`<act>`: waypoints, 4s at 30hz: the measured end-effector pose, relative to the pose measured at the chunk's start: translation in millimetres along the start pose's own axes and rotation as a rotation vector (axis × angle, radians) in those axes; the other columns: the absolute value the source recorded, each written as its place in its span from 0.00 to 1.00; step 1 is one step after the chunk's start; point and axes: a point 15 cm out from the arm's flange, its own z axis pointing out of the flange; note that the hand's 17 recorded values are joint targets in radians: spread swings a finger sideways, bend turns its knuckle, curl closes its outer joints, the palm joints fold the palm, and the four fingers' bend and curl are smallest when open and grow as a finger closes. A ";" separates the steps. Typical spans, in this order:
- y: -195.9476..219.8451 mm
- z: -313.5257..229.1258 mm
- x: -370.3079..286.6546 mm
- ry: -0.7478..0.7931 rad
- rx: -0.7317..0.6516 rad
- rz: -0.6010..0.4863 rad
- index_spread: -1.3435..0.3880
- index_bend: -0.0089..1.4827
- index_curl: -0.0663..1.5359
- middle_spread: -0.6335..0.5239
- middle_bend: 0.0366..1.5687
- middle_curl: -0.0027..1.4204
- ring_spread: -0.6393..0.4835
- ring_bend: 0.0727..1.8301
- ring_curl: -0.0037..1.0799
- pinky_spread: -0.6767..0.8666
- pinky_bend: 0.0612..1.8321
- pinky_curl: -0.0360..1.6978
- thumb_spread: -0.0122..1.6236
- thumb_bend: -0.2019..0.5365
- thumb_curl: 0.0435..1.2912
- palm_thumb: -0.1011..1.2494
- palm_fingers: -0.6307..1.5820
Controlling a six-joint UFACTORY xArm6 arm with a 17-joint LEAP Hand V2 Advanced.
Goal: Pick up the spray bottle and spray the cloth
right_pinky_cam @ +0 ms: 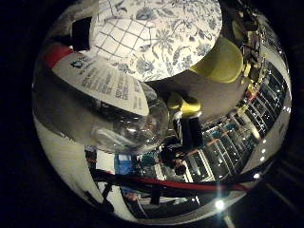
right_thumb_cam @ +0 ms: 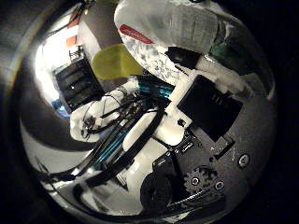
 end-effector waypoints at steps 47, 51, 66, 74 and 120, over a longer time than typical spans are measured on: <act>-49.0 -86.9 -169.6 -0.306 0.524 -0.253 0.66 0.77 0.46 0.48 0.84 0.39 0.43 0.78 0.53 0.30 0.54 0.75 0.65 0.26 0.51 0.91 0.84; -71.8 -123.8 -201.1 -0.408 0.678 -0.309 0.66 0.77 0.46 0.48 0.84 0.39 0.43 0.78 0.53 0.29 0.53 0.74 0.64 0.26 0.51 0.92 0.84; -198.7 -95.1 -238.7 -0.844 1.005 -0.391 0.67 0.77 0.46 0.49 0.84 0.39 0.43 0.78 0.52 0.30 0.53 0.74 0.62 0.26 0.54 0.92 0.84; -242.2 -54.4 -253.7 -0.940 1.122 -0.443 0.67 0.77 0.46 0.49 0.84 0.39 0.44 0.78 0.52 0.30 0.53 0.74 0.61 0.26 0.55 0.92 0.84; -270.0 -4.6 -249.5 -0.806 1.063 -0.562 0.59 0.21 0.38 0.49 0.47 0.35 0.49 0.54 0.45 0.37 0.35 0.50 0.60 0.24 0.44 0.71 0.34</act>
